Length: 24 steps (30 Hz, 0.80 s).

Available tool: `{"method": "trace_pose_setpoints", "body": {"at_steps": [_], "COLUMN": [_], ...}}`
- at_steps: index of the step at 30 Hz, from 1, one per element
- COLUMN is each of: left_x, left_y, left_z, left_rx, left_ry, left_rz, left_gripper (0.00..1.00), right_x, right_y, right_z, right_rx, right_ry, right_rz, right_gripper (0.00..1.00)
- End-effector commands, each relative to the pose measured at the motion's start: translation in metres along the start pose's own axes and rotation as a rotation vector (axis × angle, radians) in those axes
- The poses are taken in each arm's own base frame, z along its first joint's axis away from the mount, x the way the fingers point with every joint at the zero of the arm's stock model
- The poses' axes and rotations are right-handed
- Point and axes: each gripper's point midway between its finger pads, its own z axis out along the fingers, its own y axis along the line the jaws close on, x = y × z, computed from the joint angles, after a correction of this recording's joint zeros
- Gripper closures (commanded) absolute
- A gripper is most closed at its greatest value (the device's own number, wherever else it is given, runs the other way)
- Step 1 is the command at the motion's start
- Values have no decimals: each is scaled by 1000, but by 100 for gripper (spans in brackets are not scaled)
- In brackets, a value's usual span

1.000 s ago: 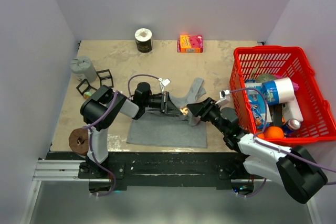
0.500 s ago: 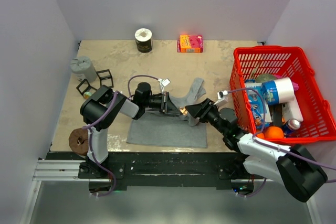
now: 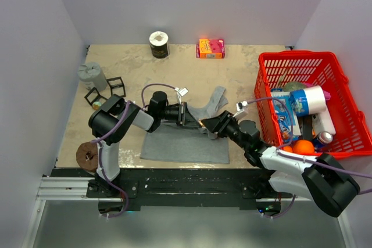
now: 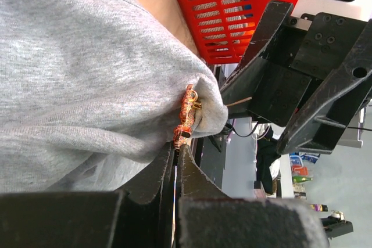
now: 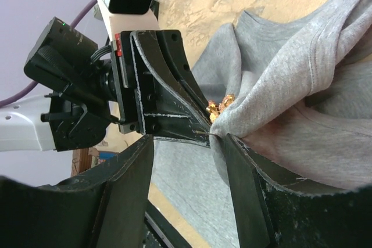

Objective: Pin the brooch onto the clothing
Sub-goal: Close the brooch on the flattened clothing.

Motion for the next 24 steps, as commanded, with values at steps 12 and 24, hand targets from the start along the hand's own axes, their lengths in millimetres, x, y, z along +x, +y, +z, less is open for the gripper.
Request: {"method": "trace_pose_setpoints", "body": {"at_steps": [12, 24], "left_x": [-9, -8], "left_y": [-15, -13], "left_z": [2, 3], "left_rx": [18, 11], "left_ry": [-8, 13], "left_rz": [98, 110], "left_gripper": [100, 100], "right_x": [-3, -8], "right_y": [19, 20], "right_z": [19, 21], "right_rx": [-41, -11], "right_ry": [-14, -12], "right_rz": [-41, -73], "right_gripper": [44, 44]}}
